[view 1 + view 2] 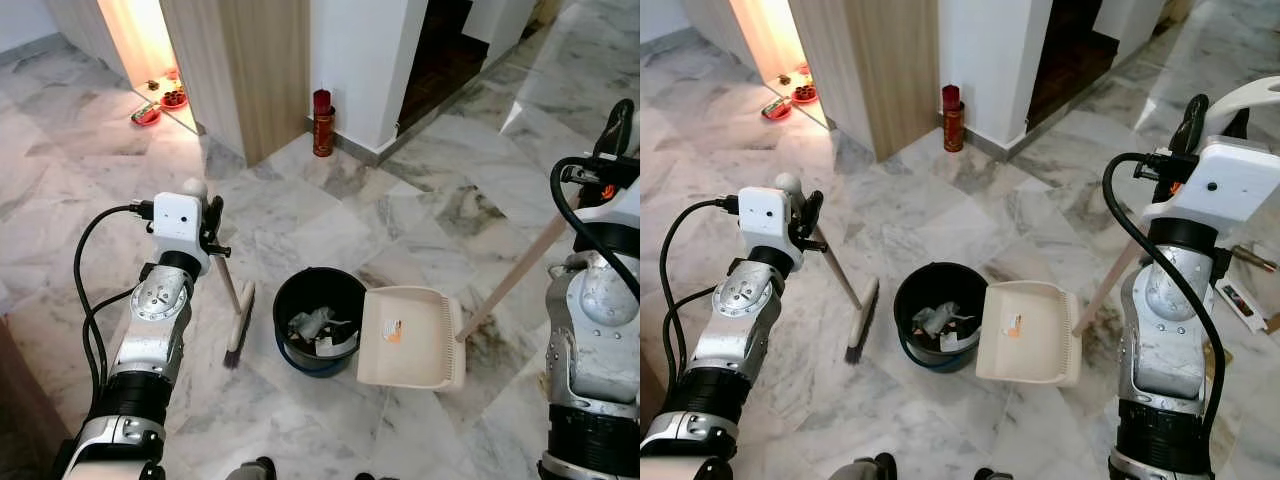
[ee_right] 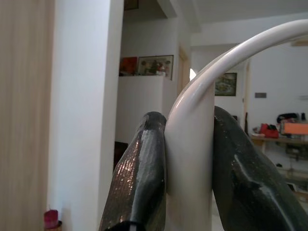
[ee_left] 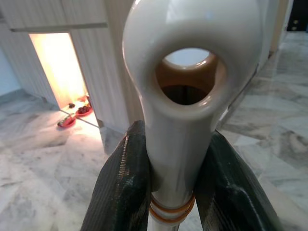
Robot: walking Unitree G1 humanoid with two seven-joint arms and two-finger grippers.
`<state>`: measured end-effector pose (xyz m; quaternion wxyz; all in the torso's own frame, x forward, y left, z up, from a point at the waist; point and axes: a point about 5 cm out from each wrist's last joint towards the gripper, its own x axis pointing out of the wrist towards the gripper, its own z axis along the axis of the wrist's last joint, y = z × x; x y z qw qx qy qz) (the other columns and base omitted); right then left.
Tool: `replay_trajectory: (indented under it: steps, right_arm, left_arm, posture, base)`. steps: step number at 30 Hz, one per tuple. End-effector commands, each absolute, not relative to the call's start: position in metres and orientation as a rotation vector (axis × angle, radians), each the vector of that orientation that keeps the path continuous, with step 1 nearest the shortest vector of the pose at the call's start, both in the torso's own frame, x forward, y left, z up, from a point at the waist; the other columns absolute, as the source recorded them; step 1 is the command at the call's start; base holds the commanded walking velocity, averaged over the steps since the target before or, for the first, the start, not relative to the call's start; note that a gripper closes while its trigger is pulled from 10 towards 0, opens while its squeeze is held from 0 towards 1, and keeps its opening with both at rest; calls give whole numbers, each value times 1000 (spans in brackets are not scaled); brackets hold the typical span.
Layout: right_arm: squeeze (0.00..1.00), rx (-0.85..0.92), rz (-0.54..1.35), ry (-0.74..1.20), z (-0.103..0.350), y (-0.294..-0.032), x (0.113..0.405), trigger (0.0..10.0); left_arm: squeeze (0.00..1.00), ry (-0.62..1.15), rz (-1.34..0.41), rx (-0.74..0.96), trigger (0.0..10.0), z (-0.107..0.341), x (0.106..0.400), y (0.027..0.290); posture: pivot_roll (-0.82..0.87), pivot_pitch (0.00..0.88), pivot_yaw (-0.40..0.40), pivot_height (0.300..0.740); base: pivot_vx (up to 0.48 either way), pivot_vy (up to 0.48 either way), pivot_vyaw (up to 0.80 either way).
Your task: Sweep floor
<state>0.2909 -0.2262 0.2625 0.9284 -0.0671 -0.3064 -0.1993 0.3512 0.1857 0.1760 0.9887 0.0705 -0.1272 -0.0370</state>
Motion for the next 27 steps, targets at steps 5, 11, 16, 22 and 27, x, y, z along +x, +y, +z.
replay_trajectory:
  steps: [5, 11, 16, 22, 27]
  right_arm:
    - [0, -136, -412, -671, 271, -227, 288, 10000]
    - [0, -137, -411, -672, 271, -227, 288, 10000]
    - [0, -136, -413, -672, 271, -228, 288, 10000]
    - [0, -134, -408, -681, 273, -227, 288, 10000]
    - [0, -135, -411, -681, 273, -227, 288, 10000]
  left_arm:
    - [0, -334, -68, 136, 10000, 191, 349, 187]
    - [0, -334, -67, 134, 10000, 191, 349, 187]
    - [0, -332, -68, 140, 10000, 191, 349, 187]
    - [0, -332, -69, 137, 10000, 191, 350, 187]
    - [0, -333, -68, 137, 10000, 191, 350, 187]
  posture:
    - [111, 129, -10, 740]
    - [112, 126, -11, 740]
    - [114, 123, -10, 740]
    - [114, 120, -8, 740]
    - [114, 118, -10, 740]
  base:
    - [0, 0, 0]
    - [-216, 0, 0]
    - [-330, 0, 0]
    - [-164, 0, 0]
    - [-144, 0, 0]
